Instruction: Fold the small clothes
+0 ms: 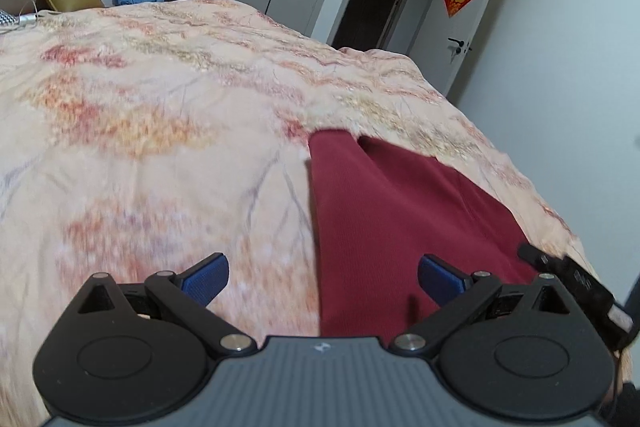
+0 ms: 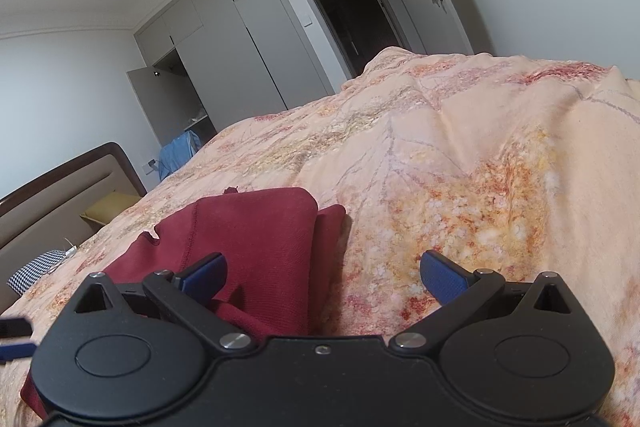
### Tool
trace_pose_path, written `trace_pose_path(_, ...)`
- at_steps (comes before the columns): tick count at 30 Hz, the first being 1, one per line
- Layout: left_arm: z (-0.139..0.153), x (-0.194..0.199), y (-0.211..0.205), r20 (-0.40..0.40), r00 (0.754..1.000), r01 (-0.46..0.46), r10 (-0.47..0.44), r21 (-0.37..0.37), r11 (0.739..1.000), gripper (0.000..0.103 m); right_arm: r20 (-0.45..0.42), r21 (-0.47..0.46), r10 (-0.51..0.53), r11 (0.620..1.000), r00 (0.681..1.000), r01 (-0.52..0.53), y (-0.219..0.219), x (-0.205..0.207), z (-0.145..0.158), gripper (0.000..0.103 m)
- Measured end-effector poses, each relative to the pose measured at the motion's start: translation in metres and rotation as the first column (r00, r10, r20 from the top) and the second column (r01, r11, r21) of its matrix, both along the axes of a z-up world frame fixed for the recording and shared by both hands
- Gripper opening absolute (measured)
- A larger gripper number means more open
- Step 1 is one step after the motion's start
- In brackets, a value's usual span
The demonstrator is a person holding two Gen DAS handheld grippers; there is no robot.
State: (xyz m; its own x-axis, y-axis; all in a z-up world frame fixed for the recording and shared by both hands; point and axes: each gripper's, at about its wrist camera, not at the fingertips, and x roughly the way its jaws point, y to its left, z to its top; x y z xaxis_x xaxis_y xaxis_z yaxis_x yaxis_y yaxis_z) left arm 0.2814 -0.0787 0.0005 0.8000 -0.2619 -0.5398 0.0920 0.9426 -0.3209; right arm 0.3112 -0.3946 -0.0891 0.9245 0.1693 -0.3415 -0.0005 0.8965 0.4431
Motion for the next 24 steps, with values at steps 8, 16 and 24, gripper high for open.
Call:
trace_pose_path(8,0.004,0.060,0.002,0.022,0.994,0.104,-0.104,0.036,0.994,0.103,0.002,0.003,0.000,1.000,1.000,0.000,0.000,0.000,-0.001,0.103)
trace_pose_path(16,-0.046,0.095,0.013,-0.027,0.983,0.180,-0.183,-0.076,0.981,0.103,0.002,-0.001,0.000,1.000,1.000,0.000,0.001,0.000,-0.001,0.103)
trace_pose_path(24,-0.065,0.082,0.017,0.085,0.982,0.178,-0.171,-0.083,0.980,0.103,-0.004,-0.012,-0.001,1.000,1.000,0.001,0.003,0.002,-0.001,0.103)
